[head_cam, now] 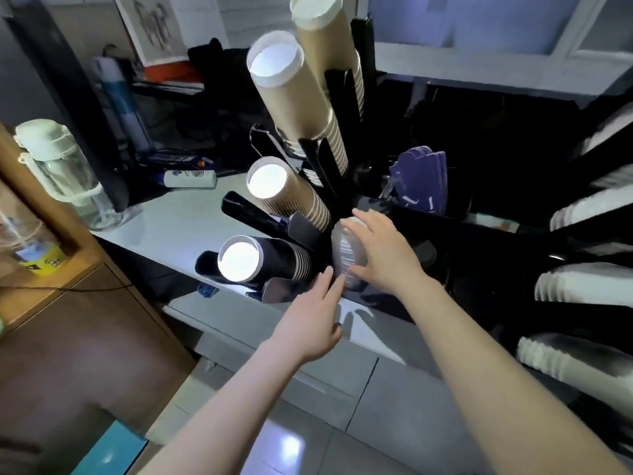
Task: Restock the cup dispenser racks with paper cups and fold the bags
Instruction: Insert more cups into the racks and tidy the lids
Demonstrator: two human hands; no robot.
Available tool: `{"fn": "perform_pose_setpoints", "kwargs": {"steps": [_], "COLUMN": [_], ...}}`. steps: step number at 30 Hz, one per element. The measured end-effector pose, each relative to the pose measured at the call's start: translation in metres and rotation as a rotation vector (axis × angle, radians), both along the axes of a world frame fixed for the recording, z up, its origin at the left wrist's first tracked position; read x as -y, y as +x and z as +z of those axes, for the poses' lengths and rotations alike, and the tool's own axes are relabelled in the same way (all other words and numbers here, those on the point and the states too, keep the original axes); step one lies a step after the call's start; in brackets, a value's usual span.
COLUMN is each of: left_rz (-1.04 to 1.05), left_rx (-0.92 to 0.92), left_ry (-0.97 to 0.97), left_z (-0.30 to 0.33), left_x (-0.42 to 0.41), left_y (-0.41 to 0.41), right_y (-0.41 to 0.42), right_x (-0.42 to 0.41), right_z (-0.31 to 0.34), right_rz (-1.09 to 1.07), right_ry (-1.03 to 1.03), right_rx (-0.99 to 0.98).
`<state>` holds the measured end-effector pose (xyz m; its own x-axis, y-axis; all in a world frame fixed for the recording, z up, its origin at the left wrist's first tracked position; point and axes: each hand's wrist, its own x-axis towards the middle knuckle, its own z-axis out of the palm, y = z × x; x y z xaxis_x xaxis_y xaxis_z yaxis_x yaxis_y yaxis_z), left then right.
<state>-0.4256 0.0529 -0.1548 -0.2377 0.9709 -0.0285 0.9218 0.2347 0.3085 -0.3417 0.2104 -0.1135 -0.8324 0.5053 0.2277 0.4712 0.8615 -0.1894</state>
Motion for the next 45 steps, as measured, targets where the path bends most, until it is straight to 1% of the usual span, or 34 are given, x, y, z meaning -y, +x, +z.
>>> {"fn": "perform_pose_setpoints", "kwargs": {"steps": [1, 2, 3, 6, 10, 15, 18, 23, 26, 29, 31, 35, 39, 42, 45], "left_rz": [-0.016, -0.031, -0.046, -0.094, -0.130, -0.114, -0.117, -0.066, -0.052, -0.005, 0.005, -0.012, -0.023, -0.034, -0.048], "left_rx": [0.006, 0.012, 0.017, 0.020, 0.028, 0.118, 0.163, 0.251, 0.319, 0.434, 0.468, 0.410, 0.306, 0.232, 0.206], "left_ry": [0.005, 0.013, 0.019, 0.009, -0.002, 0.039, 0.024, 0.028, 0.098, 0.203, 0.266, 0.325, 0.269, 0.231, 0.218], "left_z": [0.001, 0.001, 0.002, 0.001, -0.003, -0.005, -0.007, -0.009, -0.008, -0.004, 0.001, 0.007, 0.005, 0.006, 0.008], "left_x": [-0.002, -0.004, -0.006, -0.005, -0.007, -0.007, -0.007, -0.008, -0.011, -0.016, -0.021, -0.029, -0.037, -0.043, -0.049], "left_y": [-0.003, -0.004, -0.006, -0.007, -0.009, -0.007, -0.007, -0.007, -0.007, -0.003, 0.001, 0.005, 0.005, 0.006, 0.008], "right_y": [-0.002, -0.003, -0.004, -0.002, -0.005, -0.004, -0.002, 0.003, 0.009, 0.013, 0.018, 0.034, 0.061, 0.075, 0.079], "right_x": [-0.001, -0.001, -0.001, 0.008, 0.015, 0.016, 0.017, 0.019, 0.020, 0.022, 0.024, 0.026, 0.025, 0.028, 0.029], "right_z": [0.000, 0.000, -0.001, -0.007, -0.009, -0.008, -0.008, -0.014, -0.014, -0.009, -0.005, 0.006, 0.008, 0.000, -0.005], "right_rz": [0.012, 0.012, 0.003, -0.051, -0.098, -0.126, -0.129, -0.174, -0.213, -0.241, -0.260, -0.351, -0.471, -0.537, -0.504], "right_ry": [0.066, 0.102, 0.108, 0.078, 0.104, 0.128, 0.144, 0.101, 0.071, 0.033, 0.019, -0.012, -0.093, -0.104, 0.026], "right_rx": [0.104, 0.167, 0.187, 0.131, 0.063, 0.051, -0.034, -0.271, -0.367, -0.423, -0.490, -0.628, -0.704, -0.622, -0.456]}}
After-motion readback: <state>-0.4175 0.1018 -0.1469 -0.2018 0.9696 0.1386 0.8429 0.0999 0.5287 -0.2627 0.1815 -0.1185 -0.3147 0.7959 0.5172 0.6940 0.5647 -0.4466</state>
